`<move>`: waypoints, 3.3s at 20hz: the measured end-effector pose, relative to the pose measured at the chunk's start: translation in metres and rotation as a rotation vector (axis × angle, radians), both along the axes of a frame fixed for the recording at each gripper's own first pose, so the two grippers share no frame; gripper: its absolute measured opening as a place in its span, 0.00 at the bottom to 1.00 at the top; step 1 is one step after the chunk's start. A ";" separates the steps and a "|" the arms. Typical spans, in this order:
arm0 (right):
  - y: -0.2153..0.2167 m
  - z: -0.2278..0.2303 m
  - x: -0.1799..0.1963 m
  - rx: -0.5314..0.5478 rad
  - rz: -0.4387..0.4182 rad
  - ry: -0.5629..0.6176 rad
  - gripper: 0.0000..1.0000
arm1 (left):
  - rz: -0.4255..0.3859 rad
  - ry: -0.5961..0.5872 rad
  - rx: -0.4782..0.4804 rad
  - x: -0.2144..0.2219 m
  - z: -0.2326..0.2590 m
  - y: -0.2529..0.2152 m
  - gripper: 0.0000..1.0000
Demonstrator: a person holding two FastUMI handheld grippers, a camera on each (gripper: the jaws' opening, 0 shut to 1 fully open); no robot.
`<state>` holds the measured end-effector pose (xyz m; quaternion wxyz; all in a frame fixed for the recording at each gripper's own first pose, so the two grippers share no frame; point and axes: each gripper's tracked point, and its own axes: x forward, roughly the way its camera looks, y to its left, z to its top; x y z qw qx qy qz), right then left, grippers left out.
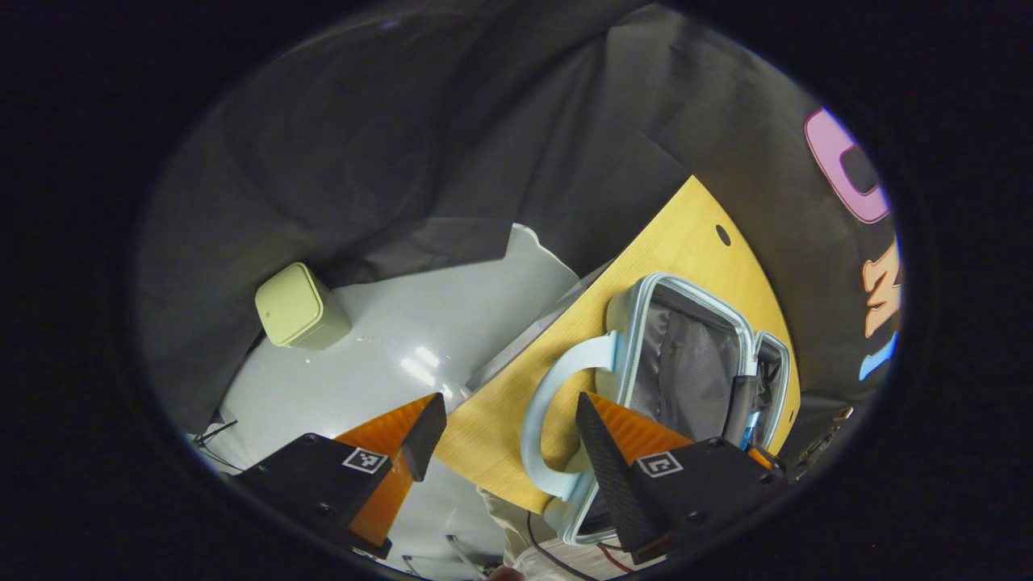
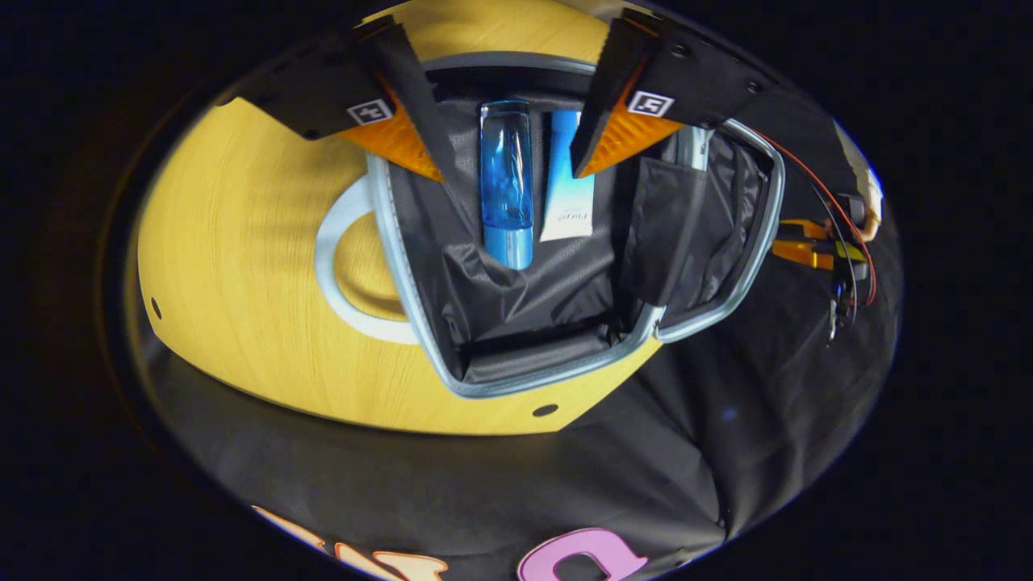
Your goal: First open the suitcase, pack the skin care products into it, and then close the suitcase.
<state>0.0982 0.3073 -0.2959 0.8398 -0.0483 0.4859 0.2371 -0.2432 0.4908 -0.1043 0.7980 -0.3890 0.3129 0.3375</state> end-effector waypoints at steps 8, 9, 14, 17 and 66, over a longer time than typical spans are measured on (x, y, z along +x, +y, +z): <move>-0.019 0.066 0.021 0.113 -0.110 -0.138 0.98 | -0.007 0.003 -0.085 0.010 -0.025 -0.010 0.85; -0.025 0.071 0.023 0.108 -0.118 -0.151 0.94 | -0.005 0.008 -0.091 0.011 -0.030 -0.012 0.70; -0.053 0.081 0.018 0.091 -0.177 -0.176 0.98 | -0.038 0.003 -0.119 0.022 -0.038 -0.022 0.28; -0.063 0.082 0.013 0.100 -0.205 -0.171 0.98 | -0.042 -0.010 -0.103 0.024 -0.037 -0.023 0.11; -0.259 0.139 -0.024 0.189 -0.390 -0.317 0.98 | -0.633 -0.445 0.092 0.266 0.248 -0.351 0.01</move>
